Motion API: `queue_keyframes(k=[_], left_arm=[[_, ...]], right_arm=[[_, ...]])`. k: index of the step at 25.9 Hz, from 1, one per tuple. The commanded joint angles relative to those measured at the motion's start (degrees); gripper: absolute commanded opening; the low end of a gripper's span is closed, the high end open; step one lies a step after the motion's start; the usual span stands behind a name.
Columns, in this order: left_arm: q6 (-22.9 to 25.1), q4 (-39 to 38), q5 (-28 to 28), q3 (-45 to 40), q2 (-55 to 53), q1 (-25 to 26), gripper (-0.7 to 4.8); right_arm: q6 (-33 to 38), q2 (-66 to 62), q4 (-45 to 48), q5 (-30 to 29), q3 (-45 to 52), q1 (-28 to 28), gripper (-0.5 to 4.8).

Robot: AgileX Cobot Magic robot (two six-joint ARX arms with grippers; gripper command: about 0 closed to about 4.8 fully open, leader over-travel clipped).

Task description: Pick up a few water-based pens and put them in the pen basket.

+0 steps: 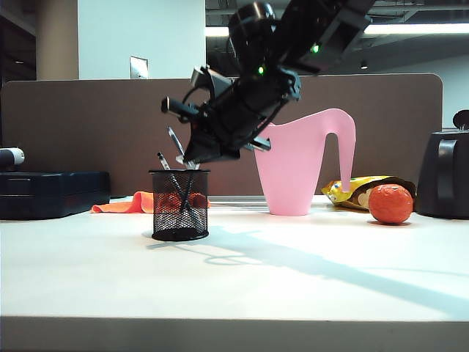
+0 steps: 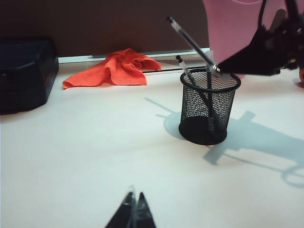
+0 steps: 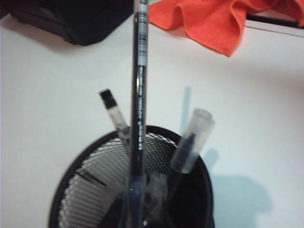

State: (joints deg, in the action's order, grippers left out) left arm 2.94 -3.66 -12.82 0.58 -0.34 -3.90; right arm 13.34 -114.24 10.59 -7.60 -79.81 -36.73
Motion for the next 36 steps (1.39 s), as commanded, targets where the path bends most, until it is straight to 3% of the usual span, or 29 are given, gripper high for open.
queue_keyframes(k=[1, 7, 11, 16, 19, 36], left_arm=[[-0.2, 0.8, 0.0, 0.1, 0.0, 0.0, -0.04], [-0.2, 0.8, 0.0, 0.1, 0.0, 0.0, -0.04], [-0.2, 0.8, 0.0, 0.1, 0.0, 0.0, -0.04], [-0.2, 0.8, 0.0, 0.1, 0.0, 0.0, -0.04], [-0.2, 0.8, 0.0, 0.1, 0.0, 0.0, -0.04], [-0.2, 0.8, 0.0, 0.1, 0.0, 0.0, -0.04]], right_arm=[[-1.2, -0.6, 1.1, 0.4, -0.4, 0.1, -0.09], [-3.1, -0.8, -2.0, 0.5, -0.4, 0.1, -0.03], [-3.1, -0.7, -2.8, 0.4, -0.4, 0.1, 1.21], [-3.1, -0.7, -2.7, 0.2, -0.5, 0.1, 1.18], [-3.1, -0.7, -2.7, 0.1, -0.5, 0.1, 0.62], [-4.6, 0.4, -5.4, -0.3, -6.6, -0.1, 0.63]])
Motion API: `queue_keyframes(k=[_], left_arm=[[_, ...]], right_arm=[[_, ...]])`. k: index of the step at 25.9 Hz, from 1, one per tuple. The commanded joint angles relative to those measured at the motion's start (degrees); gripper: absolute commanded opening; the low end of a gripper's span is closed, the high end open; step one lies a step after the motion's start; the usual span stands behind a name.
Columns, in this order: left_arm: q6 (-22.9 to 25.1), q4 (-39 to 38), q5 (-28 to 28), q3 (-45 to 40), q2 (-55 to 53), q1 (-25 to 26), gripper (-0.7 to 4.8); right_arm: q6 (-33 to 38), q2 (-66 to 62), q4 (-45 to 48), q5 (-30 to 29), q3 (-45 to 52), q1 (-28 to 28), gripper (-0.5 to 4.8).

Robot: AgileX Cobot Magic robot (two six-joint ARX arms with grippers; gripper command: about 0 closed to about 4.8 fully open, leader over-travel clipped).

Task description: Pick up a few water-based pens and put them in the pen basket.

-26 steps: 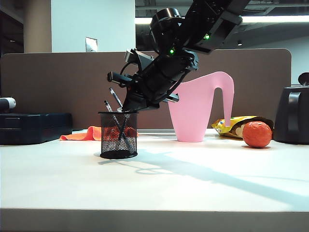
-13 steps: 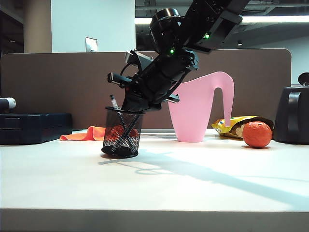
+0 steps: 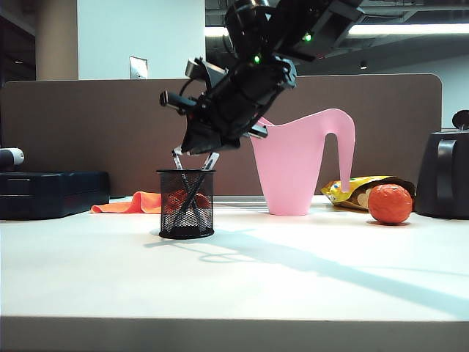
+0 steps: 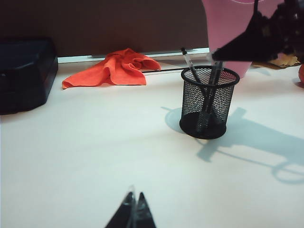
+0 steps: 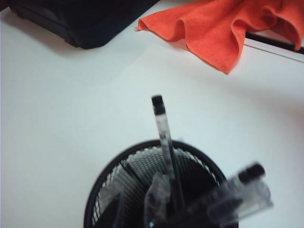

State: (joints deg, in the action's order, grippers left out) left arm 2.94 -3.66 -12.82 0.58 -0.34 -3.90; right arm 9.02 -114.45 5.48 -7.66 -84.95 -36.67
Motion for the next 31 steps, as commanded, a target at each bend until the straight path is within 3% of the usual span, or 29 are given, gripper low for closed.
queue_keyframes(k=[1, 3, 5, 10, 15, 31], left_arm=[[-0.2, 0.8, 0.0, 0.1, 0.0, 0.0, -0.04], [-0.2, 0.8, 0.0, 0.1, 0.0, 0.0, -0.04], [-0.2, 0.8, 0.0, 0.1, 0.0, 0.0, -0.04], [-0.2, 0.8, 0.0, 0.1, 0.0, 0.0, -0.04], [-0.2, 0.8, 0.0, 0.1, 0.0, 0.0, -0.04], [-0.2, 0.7, 0.0, 0.1, 0.0, 0.0, -0.04]], right_arm=[[-0.3, 0.9, -1.2, -0.2, -2.1, -0.2, 0.63], [-0.4, 1.8, -2.8, 0.1, -2.9, -0.1, 0.62], [-1.8, 3.1, -3.9, 0.3, -2.8, -0.1, -0.02], [-4.5, 7.8, -8.7, 5.9, -2.6, 0.3, -0.07], [-6.1, 15.3, -12.3, 6.1, 0.3, 3.6, -0.07], [-6.5, 49.9, -13.4, 2.1, 27.8, 22.1, -0.07]])
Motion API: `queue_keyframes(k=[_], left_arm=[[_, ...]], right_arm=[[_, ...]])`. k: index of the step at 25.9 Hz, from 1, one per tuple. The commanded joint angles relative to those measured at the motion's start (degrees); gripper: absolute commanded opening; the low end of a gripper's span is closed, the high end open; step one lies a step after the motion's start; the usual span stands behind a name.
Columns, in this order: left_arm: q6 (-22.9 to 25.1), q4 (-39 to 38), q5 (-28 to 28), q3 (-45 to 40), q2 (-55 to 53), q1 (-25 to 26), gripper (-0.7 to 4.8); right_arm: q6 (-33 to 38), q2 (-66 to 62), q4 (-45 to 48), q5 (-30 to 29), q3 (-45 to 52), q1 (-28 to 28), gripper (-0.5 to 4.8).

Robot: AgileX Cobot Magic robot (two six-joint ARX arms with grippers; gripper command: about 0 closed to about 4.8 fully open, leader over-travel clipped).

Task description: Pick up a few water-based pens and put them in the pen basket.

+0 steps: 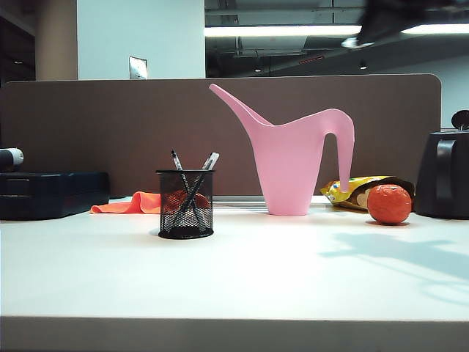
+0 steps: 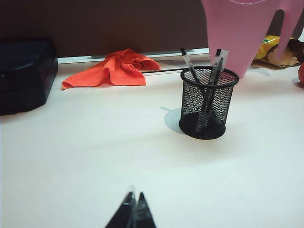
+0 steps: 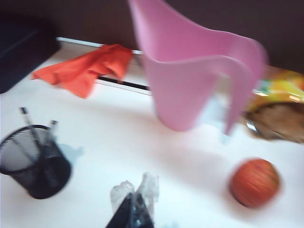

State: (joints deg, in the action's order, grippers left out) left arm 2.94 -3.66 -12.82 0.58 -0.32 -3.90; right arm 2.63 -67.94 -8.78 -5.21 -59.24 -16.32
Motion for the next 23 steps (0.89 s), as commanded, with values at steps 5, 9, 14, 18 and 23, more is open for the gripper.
queue_keyframes(k=[5, 9, 14, 18, 23], left_arm=[[-0.2, 0.7, 0.0, 0.1, 0.0, 0.0, -0.04], [-0.2, 0.7, 0.0, 0.1, 0.0, 0.0, -0.04], [-0.2, 0.7, 0.0, 0.1, 0.0, 0.0, -0.04], [-0.2, 0.7, 0.1, 0.1, 0.0, 0.0, -0.04], [-0.2, 0.7, 0.1, 0.1, 0.0, 0.0, -0.04]], right_arm=[[0.2, 10.5, 0.8, -2.5, 7.3, 6.4, -0.07], [0.9, 17.4, 0.8, -2.6, 12.7, 9.6, -0.07], [1.9, 22.6, 1.0, -2.1, 17.6, 10.8, -0.07], [3.0, 28.5, 2.2, -2.4, 23.7, 13.9, -0.07], [3.5, 35.3, 5.4, -3.1, 30.0, 17.2, -0.07]])
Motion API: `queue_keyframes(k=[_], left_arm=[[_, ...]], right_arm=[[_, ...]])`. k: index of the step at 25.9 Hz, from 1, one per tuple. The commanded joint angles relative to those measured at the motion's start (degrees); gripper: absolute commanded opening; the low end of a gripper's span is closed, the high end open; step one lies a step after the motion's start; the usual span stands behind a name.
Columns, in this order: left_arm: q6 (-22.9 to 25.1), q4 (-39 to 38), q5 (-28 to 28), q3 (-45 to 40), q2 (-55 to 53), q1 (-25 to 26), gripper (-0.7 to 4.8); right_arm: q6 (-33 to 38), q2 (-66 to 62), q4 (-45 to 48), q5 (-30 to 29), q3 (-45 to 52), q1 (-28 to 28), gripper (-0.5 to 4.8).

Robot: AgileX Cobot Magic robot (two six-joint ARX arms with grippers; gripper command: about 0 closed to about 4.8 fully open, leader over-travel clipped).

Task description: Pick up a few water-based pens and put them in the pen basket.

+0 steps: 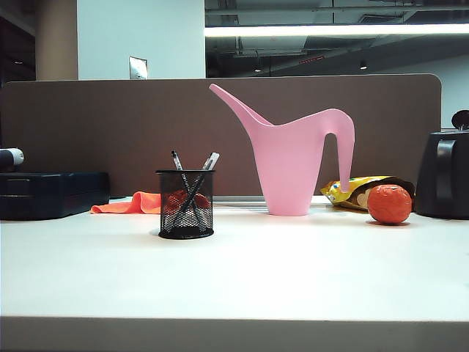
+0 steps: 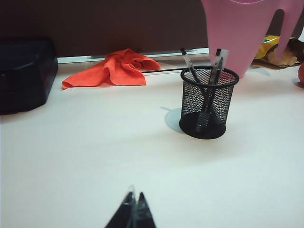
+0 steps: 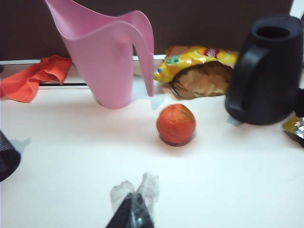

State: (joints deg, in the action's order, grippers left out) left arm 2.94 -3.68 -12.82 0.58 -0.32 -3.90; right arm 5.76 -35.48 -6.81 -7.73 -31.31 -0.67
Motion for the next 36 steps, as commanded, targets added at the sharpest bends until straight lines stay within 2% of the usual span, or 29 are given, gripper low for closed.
queue_keyframes(k=[1, 17, 20, 28, 36], left_arm=[[-0.2, 0.7, 0.1, 0.1, 0.0, 0.0, -0.04], [-1.7, 0.8, 0.2, 0.1, 0.0, 0.0, -0.05], [-1.7, 0.8, 1.7, 0.1, 0.0, 0.0, -0.05], [-1.7, 0.8, 6.8, 0.1, 0.0, 0.0, -0.05], [-1.7, 0.7, 6.6, 0.1, 0.0, 0.0, -0.04]], right_arm=[[0.4, 4.0, 3.7, -1.6, 2.9, 1.8, -0.07], [0.9, 23.6, 10.3, 5.2, 23.3, 1.6, -0.07], [0.8, 28.0, 10.4, 6.4, 27.1, 1.6, -0.07], [0.6, 32.9, 9.1, 6.5, 30.9, 1.6, -0.07], [0.2, 33.1, 8.5, 6.5, 30.9, 1.6, -0.07]])
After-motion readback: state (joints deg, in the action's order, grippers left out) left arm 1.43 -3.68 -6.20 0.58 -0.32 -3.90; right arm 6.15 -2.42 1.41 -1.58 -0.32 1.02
